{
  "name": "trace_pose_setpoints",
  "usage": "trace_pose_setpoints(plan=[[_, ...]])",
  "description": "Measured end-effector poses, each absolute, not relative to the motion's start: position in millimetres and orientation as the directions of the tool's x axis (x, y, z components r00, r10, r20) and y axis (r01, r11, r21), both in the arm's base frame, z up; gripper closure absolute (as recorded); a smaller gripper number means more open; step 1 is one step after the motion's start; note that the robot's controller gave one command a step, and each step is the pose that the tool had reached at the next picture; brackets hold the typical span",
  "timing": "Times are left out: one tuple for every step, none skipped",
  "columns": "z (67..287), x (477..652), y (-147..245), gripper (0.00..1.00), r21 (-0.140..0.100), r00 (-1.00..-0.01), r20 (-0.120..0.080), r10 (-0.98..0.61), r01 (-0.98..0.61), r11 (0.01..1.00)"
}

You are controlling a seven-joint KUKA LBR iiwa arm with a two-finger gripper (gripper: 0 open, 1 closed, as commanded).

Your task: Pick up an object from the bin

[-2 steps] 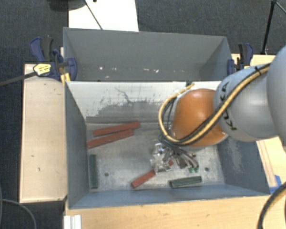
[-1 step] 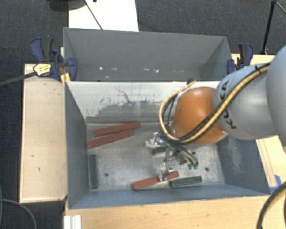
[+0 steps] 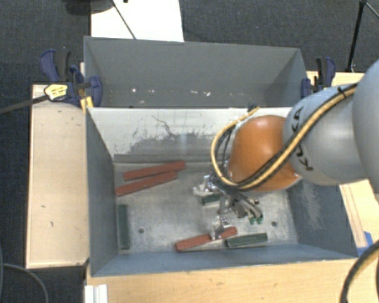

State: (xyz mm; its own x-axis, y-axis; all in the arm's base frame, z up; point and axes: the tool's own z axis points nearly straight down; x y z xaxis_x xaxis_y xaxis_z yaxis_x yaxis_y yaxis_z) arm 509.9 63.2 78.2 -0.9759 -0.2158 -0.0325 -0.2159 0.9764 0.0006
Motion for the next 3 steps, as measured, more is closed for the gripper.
trace_pose_setpoints(plan=[[76,581.3,22,1.0,-0.002,-0.97,-0.02,-0.241,-0.241,0.971],[76,581.3,22,1.0,-0.002,-0.971,-0.02,-0.24,-0.24,0.971],[207,567.9,58,1.0,0.0,-0.976,-0.003,-0.219,-0.219,0.976]])
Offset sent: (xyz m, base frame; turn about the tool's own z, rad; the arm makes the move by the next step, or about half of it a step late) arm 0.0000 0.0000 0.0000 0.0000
